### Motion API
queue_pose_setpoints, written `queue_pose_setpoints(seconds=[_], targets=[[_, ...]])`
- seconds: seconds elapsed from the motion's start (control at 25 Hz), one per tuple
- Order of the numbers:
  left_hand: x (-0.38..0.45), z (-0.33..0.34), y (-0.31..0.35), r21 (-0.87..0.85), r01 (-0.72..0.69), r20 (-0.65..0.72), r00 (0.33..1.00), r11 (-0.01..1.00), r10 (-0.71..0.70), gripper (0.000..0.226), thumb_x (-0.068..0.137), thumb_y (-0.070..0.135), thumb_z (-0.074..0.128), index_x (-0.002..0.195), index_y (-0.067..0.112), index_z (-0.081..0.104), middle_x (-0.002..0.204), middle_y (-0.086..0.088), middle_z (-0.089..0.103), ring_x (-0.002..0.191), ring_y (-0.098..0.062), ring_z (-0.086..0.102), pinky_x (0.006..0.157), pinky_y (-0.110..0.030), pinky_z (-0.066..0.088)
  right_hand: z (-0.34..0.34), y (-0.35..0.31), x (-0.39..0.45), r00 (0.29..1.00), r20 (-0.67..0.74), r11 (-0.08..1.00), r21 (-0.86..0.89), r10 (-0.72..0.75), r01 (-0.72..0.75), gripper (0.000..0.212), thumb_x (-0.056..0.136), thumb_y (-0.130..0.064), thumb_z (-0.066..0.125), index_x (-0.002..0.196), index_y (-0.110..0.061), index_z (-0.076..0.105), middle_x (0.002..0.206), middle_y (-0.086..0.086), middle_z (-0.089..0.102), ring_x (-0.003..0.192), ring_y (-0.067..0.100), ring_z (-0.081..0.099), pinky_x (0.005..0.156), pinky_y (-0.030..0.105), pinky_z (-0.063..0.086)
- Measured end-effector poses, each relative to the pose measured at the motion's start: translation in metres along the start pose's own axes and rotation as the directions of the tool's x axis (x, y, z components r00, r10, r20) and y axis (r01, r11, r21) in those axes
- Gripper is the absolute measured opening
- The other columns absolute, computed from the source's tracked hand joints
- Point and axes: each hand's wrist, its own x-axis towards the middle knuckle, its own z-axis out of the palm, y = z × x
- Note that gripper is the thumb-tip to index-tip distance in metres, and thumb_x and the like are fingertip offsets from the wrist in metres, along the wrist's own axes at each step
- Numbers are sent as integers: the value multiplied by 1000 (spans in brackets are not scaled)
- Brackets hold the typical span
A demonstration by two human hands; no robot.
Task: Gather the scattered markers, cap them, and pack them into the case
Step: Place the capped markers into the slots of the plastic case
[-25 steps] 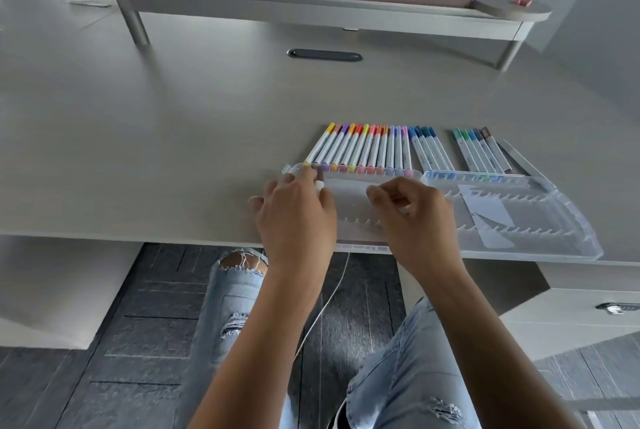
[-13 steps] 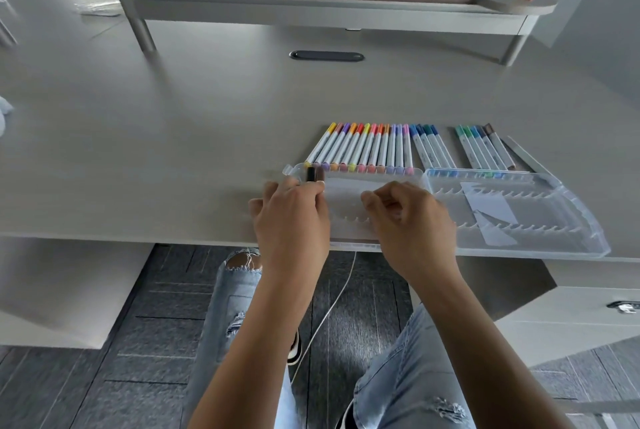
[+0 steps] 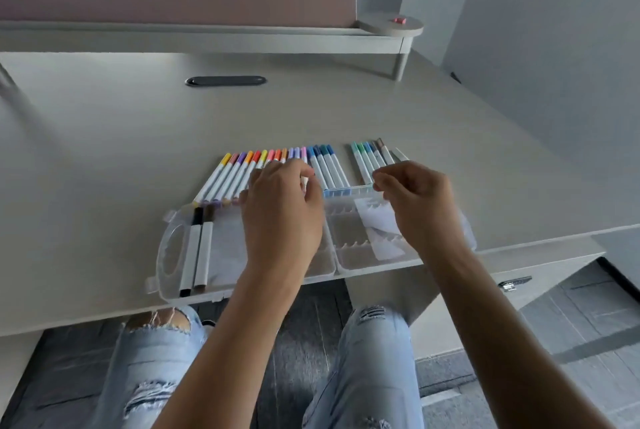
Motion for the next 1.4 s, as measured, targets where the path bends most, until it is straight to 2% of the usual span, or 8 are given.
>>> queue_pose_setpoints(seconds=[0.16, 0.28, 0.36, 0.6, 0.76, 0.96, 1.24, 1.4], targets=[[23, 36, 27, 36, -33, 143, 989, 999, 28, 15, 97, 22, 59, 103, 16, 71, 95, -1, 73, 87, -21, 64, 77, -45, 56, -28, 29, 56, 999, -2, 946, -324, 32, -31, 16, 91, -18, 69, 82, -30, 76, 74, -14, 72, 62, 6, 64, 58, 23, 52], [35, 55, 40, 100, -63, 207, 977, 993, 41, 13, 98, 24, 59, 99, 16, 69, 89, 1, 70, 84, -20, 62, 75, -41, 54, -25, 44, 95, 999, 16, 837, -547, 38, -23, 12, 86, -22, 68, 83, -22, 80, 78, -5, 75, 68, 20, 69, 65, 36, 62], [42, 66, 42, 161, -95, 221, 973, 982, 57, 12, 99, 22, 58, 98, 16, 68, 86, 1, 68, 82, -21, 61, 72, -39, 54, -16, 45, 116, 997, 19, 749, -662, 75, -44, 12, 82, -22, 66, 81, -16, 77, 79, 2, 74, 69, 28, 68, 63, 33, 59], [64, 88, 44, 229, -164, 255, 961, 959, 103, 10, 95, 19, 59, 94, 15, 68, 86, -3, 69, 80, -25, 62, 70, -41, 57, -1, 40, 148, 991, 86, 576, -817, 105, 9, 27, 85, -24, 75, 68, -14, 56, 72, 5, 62, 73, 30, 68, 64, 34, 55], [82, 105, 59, 257, -165, 313, 946, 952, 80, 11, 91, 18, 60, 87, 13, 70, 83, -5, 68, 75, -29, 58, 64, -35, 51, -6, 42, 151, 993, 58, 640, -768, 104, -22, 31, 80, -39, 75, 68, -14, 59, 71, 5, 66, 71, 30, 68, 62, 31, 53], [92, 136, 73, 315, -134, 388, 921, 940, 1, 25, 86, 21, 67, 66, 12, 57, 61, -4, 52, 59, -26, 55, 52, -29, 32, -44, 57, 137, 973, -107, 878, -421, 202, -229, 26, 72, -35, 72, 62, -11, 71, 52, -4, 63, 50, 19, 58, 49, 24, 40], [96, 165, 85, 414, -136, 411, 910, 900, -52, 33, 89, 35, 66, 71, 16, 46, 69, -1, 48, 68, -26, 53, 76, -38, 39, -86, 69, 120, 962, -151, 916, -302, 227, -264, 21, 75, -34, 73, 65, -15, 74, 54, -6, 63, 47, 14, 51, 48, 25, 36], [100, 172, 94, 433, -119, 418, 905, 894, -81, 31, 90, 37, 65, 73, 18, 47, 75, -2, 54, 75, -28, 53, 77, -38, 36, -93, 73, 113, 950, -127, 933, -192, 285, -305, 31, 77, -31, 73, 56, -9, 65, 43, -10, 52, 38, 12, 38, 48, 25, 30]])
